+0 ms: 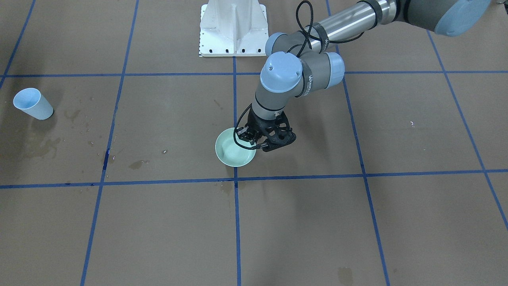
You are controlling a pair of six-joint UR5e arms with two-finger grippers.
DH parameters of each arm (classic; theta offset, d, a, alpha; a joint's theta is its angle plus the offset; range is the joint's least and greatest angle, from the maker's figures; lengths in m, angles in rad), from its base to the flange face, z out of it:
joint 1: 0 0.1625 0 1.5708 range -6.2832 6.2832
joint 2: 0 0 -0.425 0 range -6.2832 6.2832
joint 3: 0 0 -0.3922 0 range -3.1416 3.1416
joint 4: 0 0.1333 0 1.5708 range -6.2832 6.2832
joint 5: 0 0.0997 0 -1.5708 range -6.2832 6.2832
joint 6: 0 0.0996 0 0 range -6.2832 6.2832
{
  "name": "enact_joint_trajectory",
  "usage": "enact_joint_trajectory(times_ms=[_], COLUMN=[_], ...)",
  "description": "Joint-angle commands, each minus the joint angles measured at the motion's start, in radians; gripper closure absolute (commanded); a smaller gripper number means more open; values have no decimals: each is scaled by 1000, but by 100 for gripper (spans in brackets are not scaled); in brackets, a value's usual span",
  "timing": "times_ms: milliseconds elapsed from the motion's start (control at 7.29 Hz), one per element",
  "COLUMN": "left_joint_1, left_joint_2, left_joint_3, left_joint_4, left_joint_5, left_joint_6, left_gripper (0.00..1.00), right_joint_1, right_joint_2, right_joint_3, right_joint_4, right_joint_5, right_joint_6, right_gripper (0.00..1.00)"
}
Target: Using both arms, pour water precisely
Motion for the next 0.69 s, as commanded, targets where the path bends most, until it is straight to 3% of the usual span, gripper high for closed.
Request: enact_joint_trajectory(times_ms=[0, 137, 412, 549], left_joint_1=[3, 3, -20, -63], left_joint_2=[-8, -5, -3, 0], left_joint_3=[19, 16, -29, -98], left_joint_4=[-4, -3, 11, 75], left_joint_5=[5, 10, 13, 7], left_joint_6=[-1, 5, 8, 11], left_gripper=[56, 1, 0, 0], right_joint_1=[1, 1, 0, -5], right_joint_2=[-1, 1, 5, 10], right_joint_3=[3, 6, 11, 47], right_joint_4=[0, -1, -10, -10], right_joint_5=[7, 5, 5, -25], right_joint_6=[0, 0, 3, 42], right_gripper=[0, 0, 0, 0])
